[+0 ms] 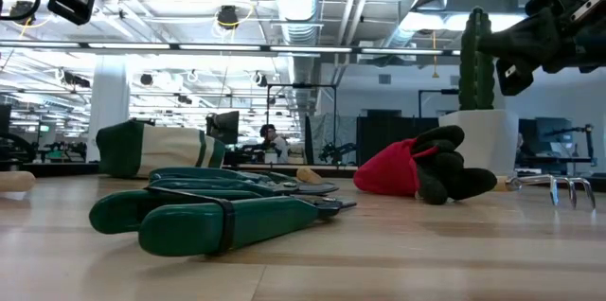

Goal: Pick & Place Garden tools in Gardening bag
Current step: Prepare the brown gardening bag

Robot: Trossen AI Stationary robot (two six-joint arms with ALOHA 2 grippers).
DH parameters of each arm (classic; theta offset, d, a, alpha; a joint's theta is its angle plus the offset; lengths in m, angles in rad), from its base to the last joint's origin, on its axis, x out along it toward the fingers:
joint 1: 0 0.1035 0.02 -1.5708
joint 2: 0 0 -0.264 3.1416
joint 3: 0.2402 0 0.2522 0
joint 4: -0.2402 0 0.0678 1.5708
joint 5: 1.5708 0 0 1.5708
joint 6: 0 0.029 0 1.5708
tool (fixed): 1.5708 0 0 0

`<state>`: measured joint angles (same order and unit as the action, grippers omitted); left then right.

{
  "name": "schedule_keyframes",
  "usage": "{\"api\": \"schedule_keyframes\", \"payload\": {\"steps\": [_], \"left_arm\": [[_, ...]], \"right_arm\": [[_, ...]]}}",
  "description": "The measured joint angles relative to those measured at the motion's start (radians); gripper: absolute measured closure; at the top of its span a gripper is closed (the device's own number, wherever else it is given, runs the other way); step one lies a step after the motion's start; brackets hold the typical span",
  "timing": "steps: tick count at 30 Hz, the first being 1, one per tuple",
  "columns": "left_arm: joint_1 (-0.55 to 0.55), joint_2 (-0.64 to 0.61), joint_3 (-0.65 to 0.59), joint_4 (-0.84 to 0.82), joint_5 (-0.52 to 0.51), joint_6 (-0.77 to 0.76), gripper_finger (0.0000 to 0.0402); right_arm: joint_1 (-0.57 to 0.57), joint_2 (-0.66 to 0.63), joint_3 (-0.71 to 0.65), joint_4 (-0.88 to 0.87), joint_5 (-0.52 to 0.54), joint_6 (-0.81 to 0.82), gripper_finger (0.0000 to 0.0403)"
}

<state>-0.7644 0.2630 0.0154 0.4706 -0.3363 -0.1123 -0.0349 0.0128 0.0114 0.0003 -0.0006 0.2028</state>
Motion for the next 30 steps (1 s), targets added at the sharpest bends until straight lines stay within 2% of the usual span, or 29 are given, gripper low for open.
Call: {"api": "schedule_keyframes", "payload": {"steps": [10,16,18,22,26,30], "left_arm": [[0.001,0.000,0.000,0.219,-0.017,0.002,0.0394],[0.001,0.000,0.000,0.335,-0.209,0.002,0.0394],[0.002,0.000,0.000,0.371,-0.244,0.003,0.0394],[0.019,0.000,0.000,0.439,-0.251,0.081,0.0394],[0.042,0.000,0.000,0.483,-0.251,0.131,0.0394],[0.062,0.000,0.000,0.505,-0.263,0.104,0.0394]], "right_arm": [[0.000,0.000,-0.002,0.076,0.001,0.000,0.0403],[0.000,0.000,-0.002,0.243,0.001,0.018,0.0403],[0.000,0.000,-0.002,0.305,0.001,0.062,0.0403],[0.000,0.000,-0.002,0.399,0.001,0.109,0.0403],[0.000,0.000,-0.001,0.418,0.001,0.110,0.0403],[0.000,0.000,-0.001,0.419,0.001,0.118,0.0403]]}}
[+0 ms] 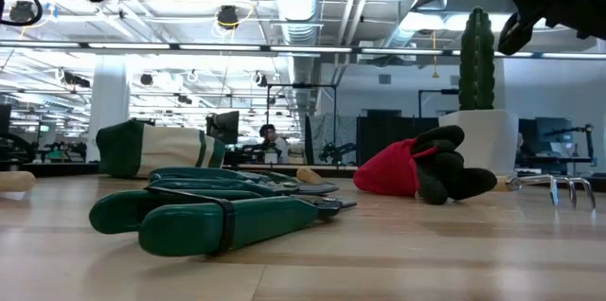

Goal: Pick & Place Garden tools in Gardening bag
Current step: Prepare the brown gardening bag

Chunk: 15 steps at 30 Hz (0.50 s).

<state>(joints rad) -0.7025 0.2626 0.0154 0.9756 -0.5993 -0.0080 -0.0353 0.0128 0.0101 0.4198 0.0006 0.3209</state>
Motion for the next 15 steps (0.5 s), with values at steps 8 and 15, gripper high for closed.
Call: {"api": "schedule_keyframes", "payload": {"steps": [8,15], "left_arm": [[0.004,0.053,0.014,-0.007,-0.132,-0.023,0.0394],[0.004,0.234,0.141,-0.014,-0.237,0.107,0.0394]], "right_arm": [[0.000,0.000,0.000,0.000,0.005,0.046,0.0403],[0.000,0.000,0.000,0.004,0.059,0.046,0.0403]]}}
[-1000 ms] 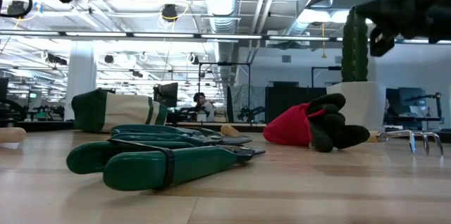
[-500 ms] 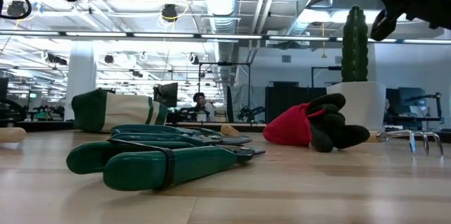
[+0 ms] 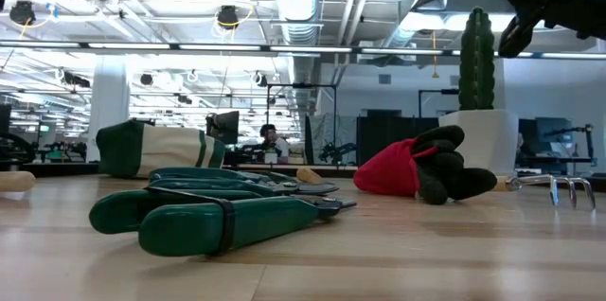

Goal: Pick & Place Garden tools in Gardening bag
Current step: Prepare the brown gardening bag

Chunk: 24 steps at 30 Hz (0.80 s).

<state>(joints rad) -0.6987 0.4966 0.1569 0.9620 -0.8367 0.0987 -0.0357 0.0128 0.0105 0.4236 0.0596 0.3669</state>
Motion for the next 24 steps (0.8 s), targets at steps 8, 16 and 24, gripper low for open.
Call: {"api": "schedule_keyframes", "payload": {"steps": [8,16,24], "left_arm": [[0.037,0.094,0.051,-0.002,-0.041,-0.017,0.0394],[0.227,0.155,0.052,-0.002,0.169,-0.161,0.0394],[0.518,0.239,0.052,-0.002,0.461,-0.349,0.0394]], "right_arm": [[0.000,0.000,0.000,0.000,0.035,-0.033,0.0403],[0.000,0.000,0.001,-0.002,0.055,0.024,0.0403],[0.000,0.000,0.001,-0.004,0.100,0.024,0.0403]]}}
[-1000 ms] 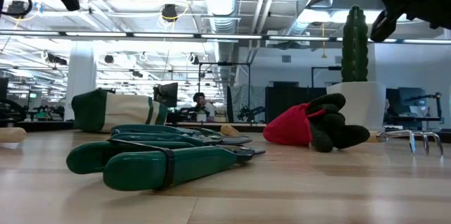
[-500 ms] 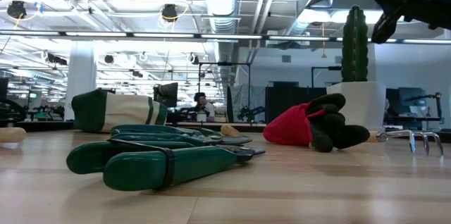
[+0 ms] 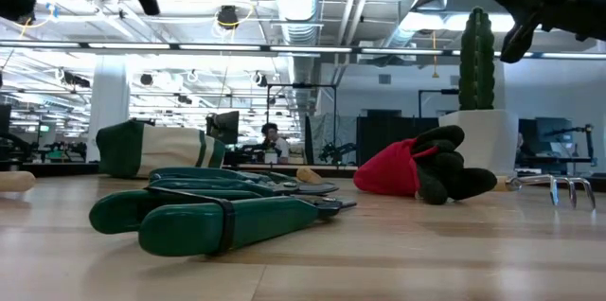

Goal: Pick & Place Garden tools in Gardening bag
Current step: Prepare the brown gardening bag

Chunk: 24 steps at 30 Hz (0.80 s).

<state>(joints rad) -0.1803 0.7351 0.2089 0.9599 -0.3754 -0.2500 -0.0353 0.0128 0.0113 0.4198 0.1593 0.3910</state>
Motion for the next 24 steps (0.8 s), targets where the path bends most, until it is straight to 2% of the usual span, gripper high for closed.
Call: {"api": "schedule_keyframes", "payload": {"steps": [6,11,14,19,24], "left_arm": [[0.175,0.042,0.012,-0.006,0.176,-0.077,0.0399],[0.302,0.069,0.093,-0.047,0.318,-0.077,0.0399],[0.383,0.080,0.171,-0.228,0.357,-0.077,0.0399],[0.513,0.087,0.330,-0.678,0.426,-0.072,0.0399],[0.594,0.089,0.475,-0.979,0.436,-0.031,0.0399]], "right_arm": [[0.000,0.000,0.000,0.006,0.007,0.003,0.0403],[0.000,0.000,0.001,0.016,0.034,0.003,0.0403],[0.000,0.002,0.012,0.000,0.034,0.002,0.0403],[0.000,0.041,0.035,-0.005,0.034,-0.005,0.0403],[0.000,0.084,0.038,-0.008,0.034,-0.005,0.0403]]}}
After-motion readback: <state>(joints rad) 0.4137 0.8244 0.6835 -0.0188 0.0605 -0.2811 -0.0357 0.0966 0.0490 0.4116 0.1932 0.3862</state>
